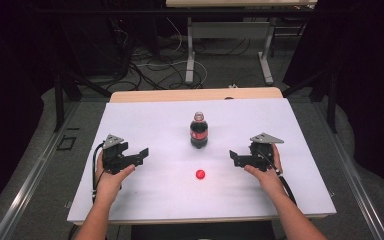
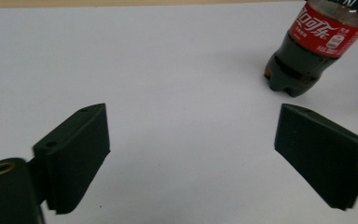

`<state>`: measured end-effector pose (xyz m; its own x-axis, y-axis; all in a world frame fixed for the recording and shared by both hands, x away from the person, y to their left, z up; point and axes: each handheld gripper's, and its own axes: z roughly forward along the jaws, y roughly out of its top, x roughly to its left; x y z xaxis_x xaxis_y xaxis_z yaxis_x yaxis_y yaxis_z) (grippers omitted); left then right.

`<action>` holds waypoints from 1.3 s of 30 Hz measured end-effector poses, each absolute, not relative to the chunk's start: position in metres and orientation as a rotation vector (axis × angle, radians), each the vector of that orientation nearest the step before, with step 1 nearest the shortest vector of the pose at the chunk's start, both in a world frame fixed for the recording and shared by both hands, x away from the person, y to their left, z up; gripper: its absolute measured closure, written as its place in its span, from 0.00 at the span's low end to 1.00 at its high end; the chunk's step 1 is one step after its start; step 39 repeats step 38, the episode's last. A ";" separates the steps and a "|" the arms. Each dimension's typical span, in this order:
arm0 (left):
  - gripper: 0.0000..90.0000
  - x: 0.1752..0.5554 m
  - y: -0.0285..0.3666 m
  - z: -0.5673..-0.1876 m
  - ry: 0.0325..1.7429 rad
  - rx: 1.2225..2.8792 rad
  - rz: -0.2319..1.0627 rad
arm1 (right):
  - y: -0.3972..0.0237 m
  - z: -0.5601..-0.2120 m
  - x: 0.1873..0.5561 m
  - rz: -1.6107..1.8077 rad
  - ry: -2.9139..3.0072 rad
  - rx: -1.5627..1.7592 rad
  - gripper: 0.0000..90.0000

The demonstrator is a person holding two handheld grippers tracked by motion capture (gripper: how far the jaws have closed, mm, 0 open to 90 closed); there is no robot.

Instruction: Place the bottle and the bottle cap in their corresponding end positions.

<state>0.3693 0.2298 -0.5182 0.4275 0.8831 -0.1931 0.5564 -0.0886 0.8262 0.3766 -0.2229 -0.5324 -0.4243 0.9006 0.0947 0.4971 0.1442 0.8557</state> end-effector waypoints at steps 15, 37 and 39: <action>0.01 0.372 0.250 -0.537 1.326 1.706 0.457 | -0.229 -0.539 0.380 1.189 1.979 1.362 0.00; 0.01 0.372 0.257 -0.542 1.386 1.662 0.509 | -0.230 -0.543 0.382 1.180 1.985 1.370 0.00; 0.01 0.372 0.257 -0.542 1.387 1.662 0.509 | -0.230 -0.543 0.382 1.179 1.985 1.371 0.00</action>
